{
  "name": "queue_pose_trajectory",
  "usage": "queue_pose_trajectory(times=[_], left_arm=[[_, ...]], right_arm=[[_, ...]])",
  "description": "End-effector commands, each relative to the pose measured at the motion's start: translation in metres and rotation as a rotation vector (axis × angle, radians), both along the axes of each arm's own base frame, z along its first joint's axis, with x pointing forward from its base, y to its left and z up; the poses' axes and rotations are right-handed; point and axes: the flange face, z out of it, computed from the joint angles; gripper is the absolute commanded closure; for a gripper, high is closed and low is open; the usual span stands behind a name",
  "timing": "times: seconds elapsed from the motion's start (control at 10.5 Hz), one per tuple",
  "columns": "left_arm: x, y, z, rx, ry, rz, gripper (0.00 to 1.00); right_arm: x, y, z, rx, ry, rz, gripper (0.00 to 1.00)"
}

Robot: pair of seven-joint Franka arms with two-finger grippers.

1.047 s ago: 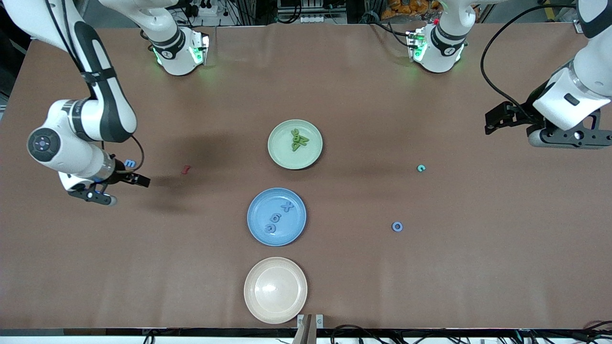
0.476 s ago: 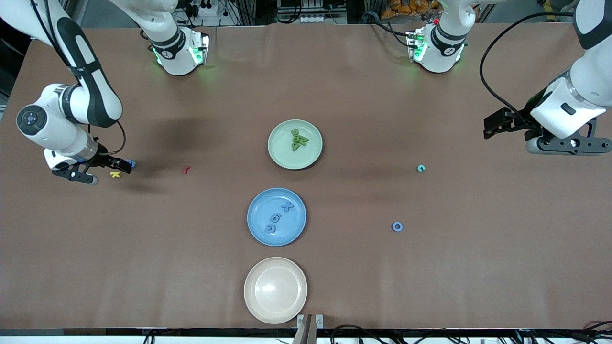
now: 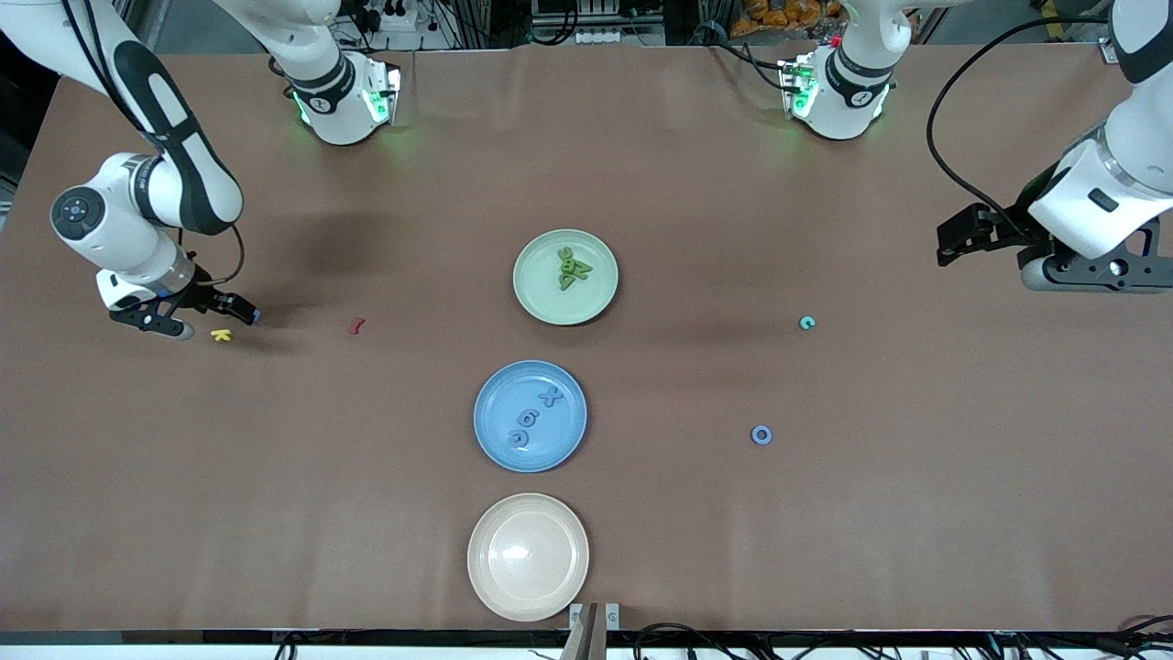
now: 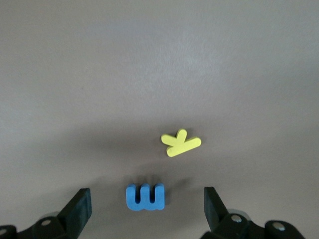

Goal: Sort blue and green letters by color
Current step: 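Lower the right gripper and grasp the blue w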

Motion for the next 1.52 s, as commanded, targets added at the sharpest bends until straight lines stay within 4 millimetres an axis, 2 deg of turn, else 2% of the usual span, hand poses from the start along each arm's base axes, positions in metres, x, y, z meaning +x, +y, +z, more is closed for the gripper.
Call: queue_pose_trajectory(times=[0.0,0.19,0.29,0.48,0.76,0.95,1.43], left_arm=[[-0.007,0.007,0.018,0.030,-0.038,-0.014,0.00],[-0.009,0.014,0.027,0.038,-0.051,-0.009,0.00],[-0.012,0.018,0.039,0.039,-0.072,-0.001,0.00],[-0.012,0.020,0.039,0.039,-0.074,0.000,0.00],[-0.013,0.020,0.041,0.039,-0.077,-0.003,0.00],[-0.013,0.019,0.040,0.037,-0.077,-0.001,0.00],[-0.012,0.020,0.040,0.037,-0.077,0.000,0.00]], right_arm=[[-0.014,0.002,-0.021,0.006,-0.022,0.013,0.00],[-0.018,0.004,-0.029,0.010,-0.021,0.014,0.00],[-0.019,0.004,-0.030,0.011,-0.018,0.014,0.04],[-0.020,0.004,-0.033,0.013,-0.013,0.014,0.10],[-0.024,0.000,-0.036,0.016,-0.006,0.005,0.40],[-0.026,-0.006,-0.036,0.015,-0.004,0.024,0.53],[-0.025,-0.006,-0.037,0.015,-0.006,0.034,0.84]])
